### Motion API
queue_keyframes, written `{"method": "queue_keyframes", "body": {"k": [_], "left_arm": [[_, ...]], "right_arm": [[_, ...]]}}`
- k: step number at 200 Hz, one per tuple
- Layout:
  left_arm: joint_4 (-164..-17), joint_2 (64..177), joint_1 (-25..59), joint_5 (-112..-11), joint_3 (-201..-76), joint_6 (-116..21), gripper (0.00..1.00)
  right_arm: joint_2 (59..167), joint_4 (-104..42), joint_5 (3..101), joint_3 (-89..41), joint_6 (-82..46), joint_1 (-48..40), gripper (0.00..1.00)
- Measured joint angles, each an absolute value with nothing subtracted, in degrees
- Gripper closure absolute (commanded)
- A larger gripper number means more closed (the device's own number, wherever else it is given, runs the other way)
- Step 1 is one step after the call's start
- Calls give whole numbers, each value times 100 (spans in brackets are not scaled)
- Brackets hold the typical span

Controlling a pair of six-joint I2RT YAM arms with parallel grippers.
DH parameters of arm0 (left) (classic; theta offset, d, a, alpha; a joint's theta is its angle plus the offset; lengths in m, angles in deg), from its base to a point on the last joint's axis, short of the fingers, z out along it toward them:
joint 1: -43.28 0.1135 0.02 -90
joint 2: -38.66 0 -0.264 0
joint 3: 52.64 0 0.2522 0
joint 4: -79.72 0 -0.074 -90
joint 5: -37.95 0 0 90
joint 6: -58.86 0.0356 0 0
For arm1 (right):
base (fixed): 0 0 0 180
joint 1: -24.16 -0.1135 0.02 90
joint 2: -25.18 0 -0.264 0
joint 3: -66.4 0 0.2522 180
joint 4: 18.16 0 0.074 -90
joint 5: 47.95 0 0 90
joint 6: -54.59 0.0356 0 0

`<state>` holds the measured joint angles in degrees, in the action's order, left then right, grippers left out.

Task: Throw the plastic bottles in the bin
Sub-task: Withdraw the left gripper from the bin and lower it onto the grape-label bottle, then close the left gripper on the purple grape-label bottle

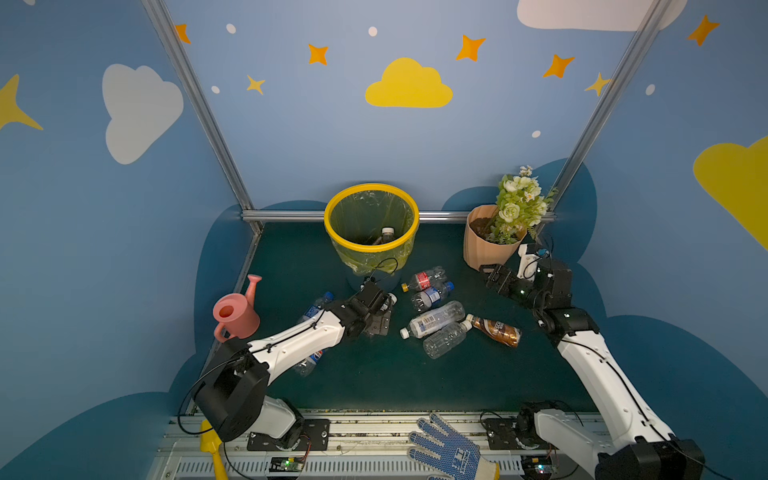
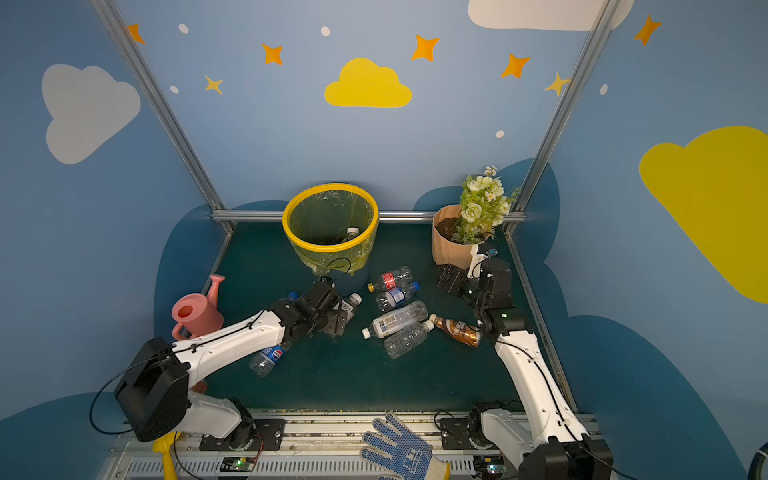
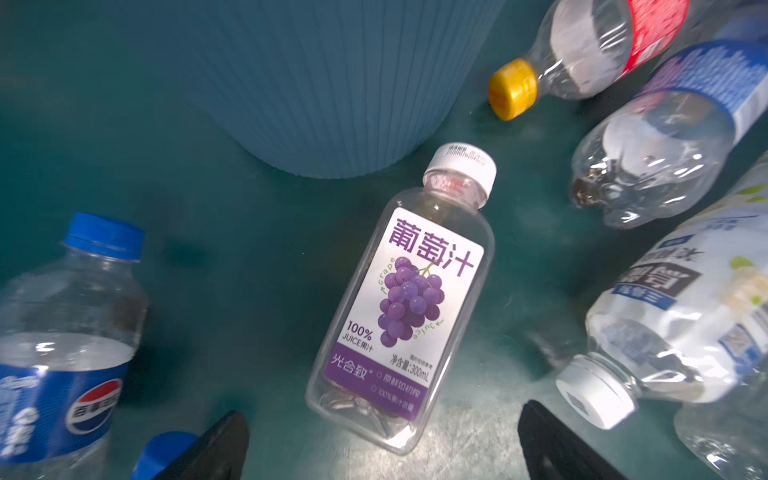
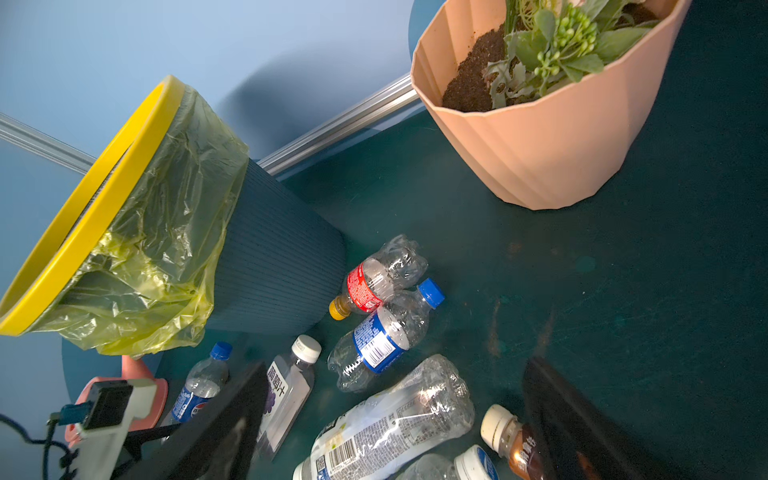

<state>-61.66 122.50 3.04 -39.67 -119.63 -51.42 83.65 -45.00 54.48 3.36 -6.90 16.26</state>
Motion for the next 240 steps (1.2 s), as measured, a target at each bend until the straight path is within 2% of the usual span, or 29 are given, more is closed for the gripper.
{"method": "queue_keyframes", "body": {"k": [104, 118, 160, 199, 240], "left_arm": [[-6402, 13384, 417, -4081, -12136, -4842, 2], [-6463, 13408, 428, -4076, -12138, -4805, 6], [-6474, 13618, 408, -4124, -12217, -4683, 29], [-6428, 13557, 181, -4142, -12151, -4650, 43], [-6153, 13240, -276, -4111, -11900, -4949, 44]], "right_arm": [[8291, -4537, 5356, 336, -712, 1626, 7], [8278, -4546, 5352, 336, -712, 1626, 7], [8278, -4563, 5349, 336, -716, 1626, 7], [8276, -4589, 5338, 350, -729, 1626, 7], [8276, -4587, 5345, 391, -723, 1626, 7]]}}
